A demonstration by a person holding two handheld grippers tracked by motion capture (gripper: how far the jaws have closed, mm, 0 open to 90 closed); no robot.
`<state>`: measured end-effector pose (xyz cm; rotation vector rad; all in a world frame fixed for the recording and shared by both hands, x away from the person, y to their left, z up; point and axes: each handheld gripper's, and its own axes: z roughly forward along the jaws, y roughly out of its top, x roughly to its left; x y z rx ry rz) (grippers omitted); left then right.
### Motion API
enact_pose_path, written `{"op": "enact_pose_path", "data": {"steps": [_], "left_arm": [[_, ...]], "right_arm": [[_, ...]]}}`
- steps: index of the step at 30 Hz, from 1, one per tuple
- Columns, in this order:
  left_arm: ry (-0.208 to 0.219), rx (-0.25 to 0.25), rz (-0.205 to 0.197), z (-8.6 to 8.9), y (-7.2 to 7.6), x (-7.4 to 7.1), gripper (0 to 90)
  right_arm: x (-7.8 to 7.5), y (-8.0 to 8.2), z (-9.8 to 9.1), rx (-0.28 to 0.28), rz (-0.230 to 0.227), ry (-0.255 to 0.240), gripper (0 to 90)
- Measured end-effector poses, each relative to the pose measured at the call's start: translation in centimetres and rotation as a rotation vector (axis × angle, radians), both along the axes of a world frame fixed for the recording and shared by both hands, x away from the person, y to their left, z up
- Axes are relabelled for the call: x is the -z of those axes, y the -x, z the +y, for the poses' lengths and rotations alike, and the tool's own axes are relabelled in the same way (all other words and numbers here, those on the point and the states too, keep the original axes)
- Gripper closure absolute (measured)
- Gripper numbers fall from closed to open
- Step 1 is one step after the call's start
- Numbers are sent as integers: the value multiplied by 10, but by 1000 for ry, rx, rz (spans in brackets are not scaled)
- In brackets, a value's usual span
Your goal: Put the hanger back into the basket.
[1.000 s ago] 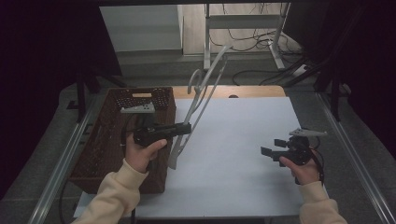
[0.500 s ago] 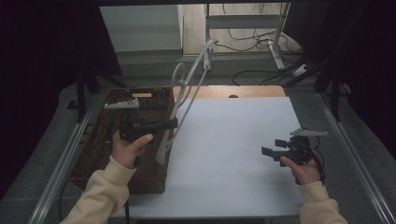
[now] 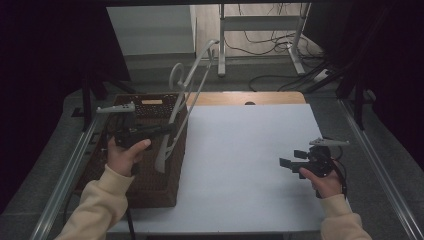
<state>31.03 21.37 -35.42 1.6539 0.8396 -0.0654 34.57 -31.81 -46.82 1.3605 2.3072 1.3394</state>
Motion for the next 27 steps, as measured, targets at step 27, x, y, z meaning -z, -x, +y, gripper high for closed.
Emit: {"op": "enact_pose_path", "data": {"steps": [27], "left_arm": [[-58, -59, 32, 48, -2, 8, 820]], "right_arm": [[3, 0, 2, 4, 7, 25, 157]]}}
